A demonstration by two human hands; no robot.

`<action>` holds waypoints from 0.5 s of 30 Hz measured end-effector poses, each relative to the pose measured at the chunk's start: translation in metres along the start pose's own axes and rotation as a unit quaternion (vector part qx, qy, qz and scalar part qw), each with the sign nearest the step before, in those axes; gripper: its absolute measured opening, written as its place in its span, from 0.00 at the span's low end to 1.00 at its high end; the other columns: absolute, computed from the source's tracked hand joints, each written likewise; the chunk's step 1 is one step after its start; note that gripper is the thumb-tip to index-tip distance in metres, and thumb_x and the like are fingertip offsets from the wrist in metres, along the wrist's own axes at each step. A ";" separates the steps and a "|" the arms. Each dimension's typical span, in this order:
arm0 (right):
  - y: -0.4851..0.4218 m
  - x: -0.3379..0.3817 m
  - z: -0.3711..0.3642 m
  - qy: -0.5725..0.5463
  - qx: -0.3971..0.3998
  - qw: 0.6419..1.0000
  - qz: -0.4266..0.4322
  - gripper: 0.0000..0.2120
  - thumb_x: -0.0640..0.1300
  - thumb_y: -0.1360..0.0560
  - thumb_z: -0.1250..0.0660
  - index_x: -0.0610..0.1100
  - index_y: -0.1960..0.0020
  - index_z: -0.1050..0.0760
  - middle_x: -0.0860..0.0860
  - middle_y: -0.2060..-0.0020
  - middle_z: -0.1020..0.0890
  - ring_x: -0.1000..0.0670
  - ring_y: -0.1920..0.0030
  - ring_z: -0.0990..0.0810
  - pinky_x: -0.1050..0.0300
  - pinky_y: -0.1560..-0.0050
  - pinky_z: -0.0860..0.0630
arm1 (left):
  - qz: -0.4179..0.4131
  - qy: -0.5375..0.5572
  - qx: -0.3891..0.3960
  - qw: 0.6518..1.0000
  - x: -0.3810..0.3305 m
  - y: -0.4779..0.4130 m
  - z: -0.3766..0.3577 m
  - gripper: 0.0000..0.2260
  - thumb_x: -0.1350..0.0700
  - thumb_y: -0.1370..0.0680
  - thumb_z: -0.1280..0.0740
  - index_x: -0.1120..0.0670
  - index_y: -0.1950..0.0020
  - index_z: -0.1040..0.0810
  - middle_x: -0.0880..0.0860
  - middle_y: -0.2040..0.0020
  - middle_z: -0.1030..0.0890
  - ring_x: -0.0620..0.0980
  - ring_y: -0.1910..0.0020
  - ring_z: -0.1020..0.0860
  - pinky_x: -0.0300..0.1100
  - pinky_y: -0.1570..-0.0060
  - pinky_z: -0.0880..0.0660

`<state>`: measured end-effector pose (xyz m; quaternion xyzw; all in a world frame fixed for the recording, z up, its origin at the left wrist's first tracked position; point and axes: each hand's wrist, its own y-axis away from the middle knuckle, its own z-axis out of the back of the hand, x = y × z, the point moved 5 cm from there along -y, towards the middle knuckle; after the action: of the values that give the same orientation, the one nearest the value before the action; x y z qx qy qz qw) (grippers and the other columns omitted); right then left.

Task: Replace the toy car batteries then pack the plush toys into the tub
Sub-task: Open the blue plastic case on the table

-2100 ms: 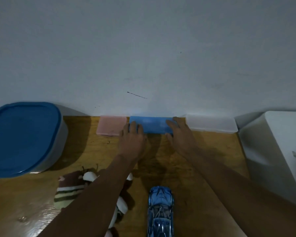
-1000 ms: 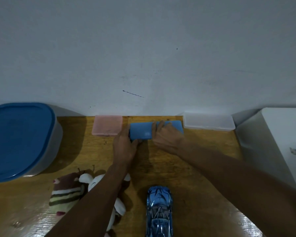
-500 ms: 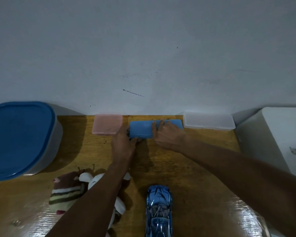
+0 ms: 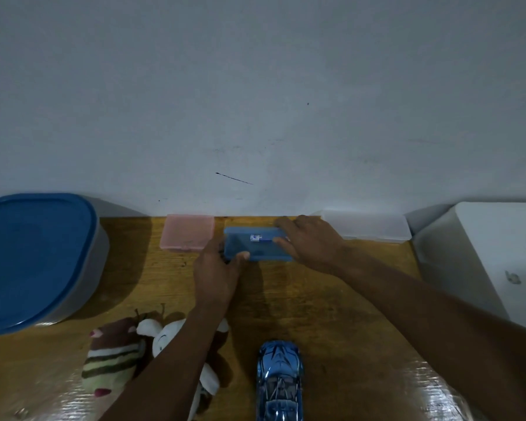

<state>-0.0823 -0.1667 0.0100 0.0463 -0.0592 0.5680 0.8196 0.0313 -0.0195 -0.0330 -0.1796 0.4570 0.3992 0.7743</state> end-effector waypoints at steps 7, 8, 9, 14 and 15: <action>-0.007 -0.034 0.008 -0.072 -0.138 0.976 -0.153 0.14 0.52 0.24 0.33 0.42 0.47 0.22 0.44 0.49 0.22 0.42 0.51 0.22 0.46 0.55 0.23 | -0.003 -0.015 -0.006 1.000 -0.005 -0.001 0.000 0.24 0.54 0.28 0.25 0.54 0.34 0.25 0.56 0.44 0.17 0.54 0.48 0.19 0.44 0.53 0.21; -0.006 -0.039 0.006 -0.078 -0.153 0.967 -0.186 0.13 0.50 0.25 0.32 0.41 0.47 0.22 0.43 0.49 0.23 0.41 0.50 0.23 0.46 0.55 0.22 | -0.002 -0.017 -0.008 1.000 -0.004 -0.001 0.000 0.24 0.54 0.28 0.25 0.54 0.34 0.26 0.56 0.43 0.18 0.54 0.48 0.19 0.46 0.53 0.20; -0.005 -0.041 0.004 -0.087 -0.161 0.960 -0.213 0.12 0.48 0.24 0.32 0.41 0.46 0.22 0.42 0.48 0.24 0.40 0.48 0.25 0.46 0.54 0.22 | -0.002 -0.019 -0.010 1.000 -0.003 -0.001 0.001 0.25 0.53 0.28 0.25 0.54 0.33 0.26 0.57 0.43 0.18 0.54 0.48 0.19 0.47 0.53 0.19; 0.008 -0.049 -0.008 -0.233 -0.225 0.868 -0.376 0.12 0.42 0.22 0.35 0.41 0.40 0.25 0.40 0.45 0.27 0.41 0.48 0.24 0.58 0.50 0.30 | -0.001 -0.009 -0.016 1.000 0.000 0.000 0.000 0.25 0.54 0.29 0.25 0.55 0.33 0.26 0.58 0.43 0.18 0.54 0.46 0.19 0.42 0.54 0.21; 0.011 -0.052 -0.012 -0.260 -0.222 0.846 -0.409 0.11 0.42 0.22 0.35 0.41 0.41 0.26 0.40 0.47 0.24 0.42 0.50 0.23 0.59 0.53 0.32 | -0.002 -0.007 -0.015 1.000 0.000 0.000 -0.001 0.25 0.54 0.29 0.25 0.55 0.33 0.26 0.58 0.43 0.18 0.53 0.47 0.19 0.42 0.54 0.21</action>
<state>-0.1097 -0.2094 -0.0100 0.0293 -0.3700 0.1198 0.9208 0.0312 -0.0198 -0.0338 -0.1890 0.4453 0.4059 0.7754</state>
